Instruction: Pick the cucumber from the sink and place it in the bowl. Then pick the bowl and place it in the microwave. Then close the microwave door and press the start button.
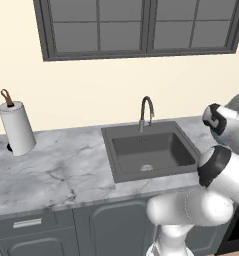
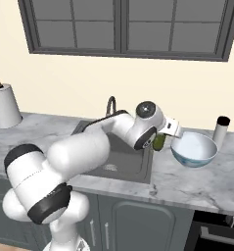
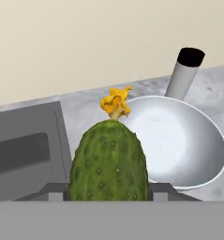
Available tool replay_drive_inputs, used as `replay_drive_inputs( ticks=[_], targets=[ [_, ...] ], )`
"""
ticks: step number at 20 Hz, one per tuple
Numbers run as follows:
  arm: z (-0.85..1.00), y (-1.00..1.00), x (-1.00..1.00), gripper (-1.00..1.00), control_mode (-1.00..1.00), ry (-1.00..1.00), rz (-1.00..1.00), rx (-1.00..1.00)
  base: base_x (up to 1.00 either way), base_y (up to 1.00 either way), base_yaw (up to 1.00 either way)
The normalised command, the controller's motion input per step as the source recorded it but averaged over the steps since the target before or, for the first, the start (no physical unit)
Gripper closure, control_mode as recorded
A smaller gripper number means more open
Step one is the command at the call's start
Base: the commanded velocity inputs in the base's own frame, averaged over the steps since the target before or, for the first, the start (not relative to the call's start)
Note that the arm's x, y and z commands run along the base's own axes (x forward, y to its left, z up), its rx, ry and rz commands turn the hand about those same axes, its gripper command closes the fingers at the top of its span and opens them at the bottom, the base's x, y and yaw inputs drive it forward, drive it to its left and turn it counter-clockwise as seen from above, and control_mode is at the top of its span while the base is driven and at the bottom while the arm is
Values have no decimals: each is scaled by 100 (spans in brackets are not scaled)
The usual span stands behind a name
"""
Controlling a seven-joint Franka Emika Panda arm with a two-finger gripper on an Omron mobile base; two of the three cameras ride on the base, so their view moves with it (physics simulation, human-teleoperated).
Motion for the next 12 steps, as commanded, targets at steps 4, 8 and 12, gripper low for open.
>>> replay_drive_inputs(
  ticks=[4, 8, 12],
  targets=[
    [-8, -75, 28, 100, -100, 4, 10, 0, 0, 0, 0],
    [-1, -51, 21, 100, -100, 0, 15, -2, 0, 0, 0],
    [-32, -37, 31, 100, -100, 1, 19, -5, 0, 0, 0]
  ],
)
